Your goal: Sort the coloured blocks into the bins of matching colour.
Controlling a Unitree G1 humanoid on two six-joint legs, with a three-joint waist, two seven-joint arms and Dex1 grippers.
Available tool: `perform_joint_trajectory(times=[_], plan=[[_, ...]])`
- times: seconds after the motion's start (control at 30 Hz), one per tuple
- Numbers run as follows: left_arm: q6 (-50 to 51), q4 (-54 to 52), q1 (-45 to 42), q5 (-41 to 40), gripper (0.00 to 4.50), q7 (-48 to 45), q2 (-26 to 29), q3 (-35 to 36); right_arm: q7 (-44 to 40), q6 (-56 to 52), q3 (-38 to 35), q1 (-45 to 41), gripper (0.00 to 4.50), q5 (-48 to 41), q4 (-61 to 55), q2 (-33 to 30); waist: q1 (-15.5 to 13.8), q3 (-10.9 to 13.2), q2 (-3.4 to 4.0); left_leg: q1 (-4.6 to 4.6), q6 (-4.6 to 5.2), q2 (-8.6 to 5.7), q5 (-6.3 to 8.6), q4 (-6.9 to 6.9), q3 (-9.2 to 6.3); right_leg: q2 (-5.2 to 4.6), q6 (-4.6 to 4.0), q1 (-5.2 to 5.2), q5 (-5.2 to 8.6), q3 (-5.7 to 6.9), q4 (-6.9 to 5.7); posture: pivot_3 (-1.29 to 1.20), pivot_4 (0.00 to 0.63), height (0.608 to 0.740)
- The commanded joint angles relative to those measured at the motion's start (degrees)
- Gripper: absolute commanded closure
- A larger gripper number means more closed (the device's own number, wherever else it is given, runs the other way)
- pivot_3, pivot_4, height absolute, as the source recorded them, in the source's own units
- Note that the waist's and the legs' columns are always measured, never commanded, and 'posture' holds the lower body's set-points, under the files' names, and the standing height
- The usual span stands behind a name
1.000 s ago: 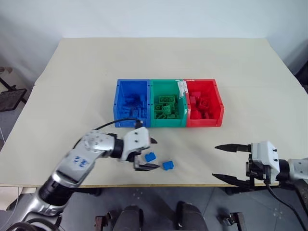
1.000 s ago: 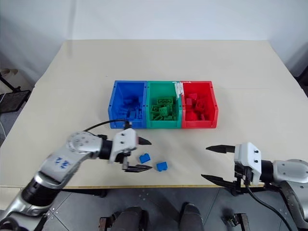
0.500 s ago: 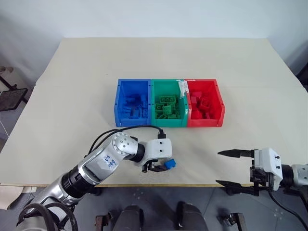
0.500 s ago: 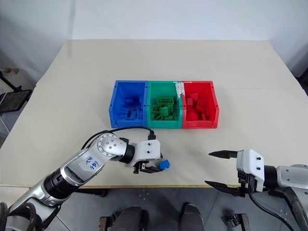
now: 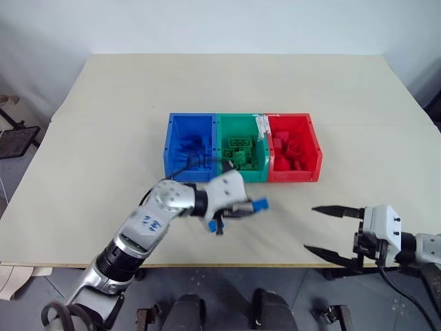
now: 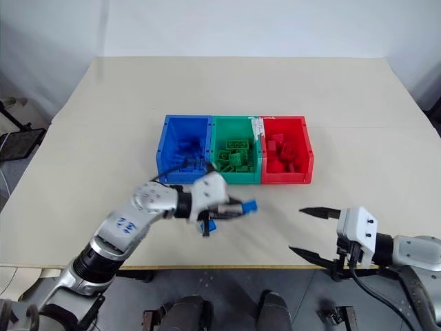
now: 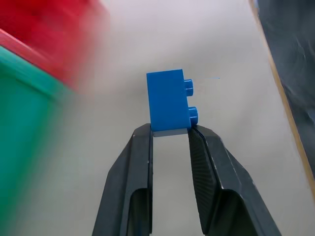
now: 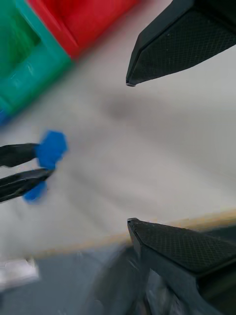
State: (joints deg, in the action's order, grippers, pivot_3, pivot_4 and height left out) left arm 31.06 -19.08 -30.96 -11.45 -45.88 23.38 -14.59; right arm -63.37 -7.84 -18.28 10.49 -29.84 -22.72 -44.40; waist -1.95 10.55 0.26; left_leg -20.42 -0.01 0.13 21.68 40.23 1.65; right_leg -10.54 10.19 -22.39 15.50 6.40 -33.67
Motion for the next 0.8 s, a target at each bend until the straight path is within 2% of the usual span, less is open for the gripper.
perform_joint_trajectory(times=[0.03, 0.23, 0.33, 0.47, 0.53, 0.7, 0.8], plan=[[-4.8, 1.1, 3.1, -5.7, 3.81, 2.8, -1.0, 12.1, 4.8, -2.4, -1.1, -2.3, 0.00, -3.7, -2.9, 2.2, 0.4, 0.0, 0.01, 0.01, 0.00, 0.00, 0.00, 0.00, 0.00, 0.00, 0.00, 0.01, 0.00, 0.00, 0.00, 0.00, 0.150, 0.740], [-8.3, 8.2, 1.3, -2.2, 3.81, 8.6, 2.9, 19.0, 9.5, -5.2, 1.5, -10.4, 0.00, -4.8, -2.6, 4.4, 0.3, 0.0, -0.01, 0.06, 0.00, -0.02, 0.00, -0.02, 0.01, 0.00, 0.00, 0.01, 0.00, 0.00, -0.05, 0.00, 0.150, 0.740], [-9.9, 12.9, -1.4, 1.1, 3.81, 8.9, 5.0, 17.1, 10.1, -4.6, 2.4, -12.8, 0.00, -4.0, -1.0, 5.2, -0.3, 0.0, -0.06, 0.01, 0.00, -0.05, 0.00, 0.02, -0.06, 0.00, 0.02, 0.03, -0.01, 0.04, -0.04, 0.00, 0.150, 0.740], [-7.5, 16.2, -3.7, 0.7, 3.81, 9.4, 5.1, 17.0, 7.7, -3.6, 3.8, -13.6, 0.00, -2.5, 0.6, 4.1, -0.3, 0.0, -0.07, 0.01, 0.01, -0.08, 0.01, -0.05, -0.02, -0.01, 0.07, 0.00, -0.04, 0.05, -0.02, 0.00, 0.150, 0.740], [-4.9, 15.3, -3.4, -1.1, 3.09, 8.7, 5.3, 17.6, 6.4, -3.2, 4.1, -13.9, 0.00, -2.1, 1.4, 3.5, 0.1, 0.0, -0.07, 0.01, 0.01, -0.07, 0.01, -0.12, -0.02, -0.01, 0.07, -0.05, -0.04, 0.06, -0.06, 0.00, 0.150, 0.740], [-5.8, 11.6, 0.6, -1.1, 1.63, 10.2, 7.0, 20.9, 3.8, -2.2, 5.2, -13.9, 0.00, -1.1, 3.2, 2.8, 0.8, 0.0, -0.06, 0.02, 0.01, -0.04, 0.01, -0.16, -0.02, 0.00, 0.07, -0.07, -0.04, 0.08, -0.07, 0.00, 0.150, 0.740], [-12.3, 9.8, 6.0, -1.6, 0.73, 6.3, 10.3, 23.1, 2.1, -1.3, 6.7, -14.9, 0.00, -0.4, 4.7, 3.1, 1.4, 0.0, -0.07, 0.06, 0.00, 0.01, 0.00, -0.21, -0.02, 0.01, 0.06, -0.07, -0.03, 0.08, -0.09, 0.00, 0.150, 0.740]])
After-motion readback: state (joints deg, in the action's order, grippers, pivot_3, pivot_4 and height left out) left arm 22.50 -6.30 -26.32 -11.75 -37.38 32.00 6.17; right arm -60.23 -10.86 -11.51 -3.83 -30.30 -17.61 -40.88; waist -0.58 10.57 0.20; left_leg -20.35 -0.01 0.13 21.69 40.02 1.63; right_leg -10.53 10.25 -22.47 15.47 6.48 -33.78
